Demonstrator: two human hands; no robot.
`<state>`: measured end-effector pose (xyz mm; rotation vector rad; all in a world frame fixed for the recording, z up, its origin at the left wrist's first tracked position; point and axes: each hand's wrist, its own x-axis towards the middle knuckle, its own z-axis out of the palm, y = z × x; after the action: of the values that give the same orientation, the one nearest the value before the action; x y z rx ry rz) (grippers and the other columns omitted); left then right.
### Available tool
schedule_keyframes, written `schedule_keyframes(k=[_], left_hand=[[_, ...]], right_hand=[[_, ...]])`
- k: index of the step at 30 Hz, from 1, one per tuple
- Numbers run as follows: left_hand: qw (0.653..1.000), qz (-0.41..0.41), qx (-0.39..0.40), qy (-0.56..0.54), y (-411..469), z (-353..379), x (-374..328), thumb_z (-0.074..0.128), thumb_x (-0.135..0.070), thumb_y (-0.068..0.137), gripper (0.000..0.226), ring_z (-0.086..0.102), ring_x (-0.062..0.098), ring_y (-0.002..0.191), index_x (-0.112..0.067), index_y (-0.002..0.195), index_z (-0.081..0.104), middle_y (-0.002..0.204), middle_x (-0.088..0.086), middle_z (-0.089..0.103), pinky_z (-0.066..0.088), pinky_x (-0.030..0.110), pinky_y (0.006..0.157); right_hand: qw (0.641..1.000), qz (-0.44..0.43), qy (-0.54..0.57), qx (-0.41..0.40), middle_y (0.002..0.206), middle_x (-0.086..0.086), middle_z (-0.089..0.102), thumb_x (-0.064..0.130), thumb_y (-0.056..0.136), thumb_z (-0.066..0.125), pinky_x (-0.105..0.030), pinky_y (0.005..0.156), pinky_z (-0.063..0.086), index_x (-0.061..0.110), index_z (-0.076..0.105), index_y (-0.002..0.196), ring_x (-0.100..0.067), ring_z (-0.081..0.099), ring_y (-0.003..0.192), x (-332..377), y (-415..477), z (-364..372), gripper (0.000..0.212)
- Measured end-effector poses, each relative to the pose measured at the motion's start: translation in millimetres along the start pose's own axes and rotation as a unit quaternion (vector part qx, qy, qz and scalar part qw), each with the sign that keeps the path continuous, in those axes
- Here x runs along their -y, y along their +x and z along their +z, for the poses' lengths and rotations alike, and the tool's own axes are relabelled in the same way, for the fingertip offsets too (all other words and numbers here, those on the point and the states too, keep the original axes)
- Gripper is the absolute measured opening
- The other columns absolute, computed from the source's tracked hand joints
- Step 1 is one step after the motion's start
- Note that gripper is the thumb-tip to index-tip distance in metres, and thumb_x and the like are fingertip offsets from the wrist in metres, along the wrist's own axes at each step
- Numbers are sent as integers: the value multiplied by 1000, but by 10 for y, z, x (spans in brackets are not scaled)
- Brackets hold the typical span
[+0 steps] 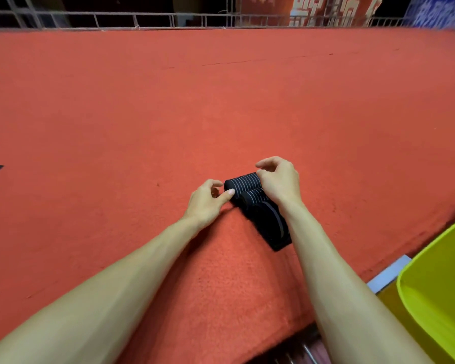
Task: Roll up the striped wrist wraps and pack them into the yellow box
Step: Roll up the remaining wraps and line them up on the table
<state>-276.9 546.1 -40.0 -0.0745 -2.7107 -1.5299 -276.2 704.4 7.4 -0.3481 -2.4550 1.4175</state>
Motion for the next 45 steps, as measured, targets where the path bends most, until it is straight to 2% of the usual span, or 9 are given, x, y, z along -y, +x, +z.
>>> schedule_keyframes(k=[6,10,16,22,28,32,35,38,45], left_hand=[[999,7,26,29,-557,-865,228,63,-24,93,29,60,13,104,-18,121,60,113,0,65,44,27,99],[999,-24,-27,7,-1128,-1591,450,64,-19,92,23,60,11,93,-21,115,61,103,-2,66,44,6,74],[988,-58,-141,-7,-2178,-2562,912,58,-7,93,17,55,0,57,-14,107,64,80,6,65,41,10,54],[967,-60,-248,21,-2918,-3281,1460,61,-8,91,19,56,14,67,-25,92,69,75,2,66,48,33,73],[944,-60,-323,17,-3110,-3586,1868,63,-5,89,20,53,3,68,-24,83,68,76,0,66,41,14,67],[909,-74,-410,-19,-3090,-3499,2086,61,-4,90,19,53,1,65,-21,81,66,78,7,67,39,9,63],[899,-55,-431,-49,-3077,-3497,2183,60,-14,90,17,57,15,66,-27,80,64,71,5,65,45,22,65],[899,-44,-431,-65,-3079,-3511,2219,54,-25,86,12,58,26,66,-23,81,65,67,2,62,47,35,65],[908,-32,-415,-38,-3078,-3499,2173,58,-17,88,10,51,3,59,-19,83,66,66,-6,60,38,12,61]], right_hand=[[998,-25,-32,56,108,-1,71,8,87,54,-20,87,39,20,71,101,-17,61,109,286,-336,193,24],[991,-55,-29,122,106,-3,72,11,87,60,-24,91,43,19,71,99,-20,63,106,569,-761,549,19],[959,-70,6,276,94,-1,68,11,84,66,-39,93,52,22,68,99,-25,68,96,957,-1668,1333,18],[913,-119,-2,391,89,-1,65,16,85,68,-42,83,52,22,65,103,-19,62,83,1351,-2516,2071,20],[876,-149,-27,458,81,1,65,13,89,65,-38,76,53,16,62,108,-15,61,73,1620,-3036,2603,19],[879,-176,-55,440,90,3,68,15,88,67,-38,88,52,14,64,109,-14,62,83,1670,-3087,2928,21],[897,-180,-75,397,107,-1,68,20,87,69,-31,93,47,12,64,113,-17,62,101,1690,-3055,3160,28],[913,-127,-55,383,97,0,67,29,85,73,-32,88,47,9,61,116,-18,63,98,1698,-3096,3376,39],[925,-101,-96,354,117,-4,66,44,79,77,-30,88,45,16,62,119,-24,61,111,1812,-3167,3510,51]])
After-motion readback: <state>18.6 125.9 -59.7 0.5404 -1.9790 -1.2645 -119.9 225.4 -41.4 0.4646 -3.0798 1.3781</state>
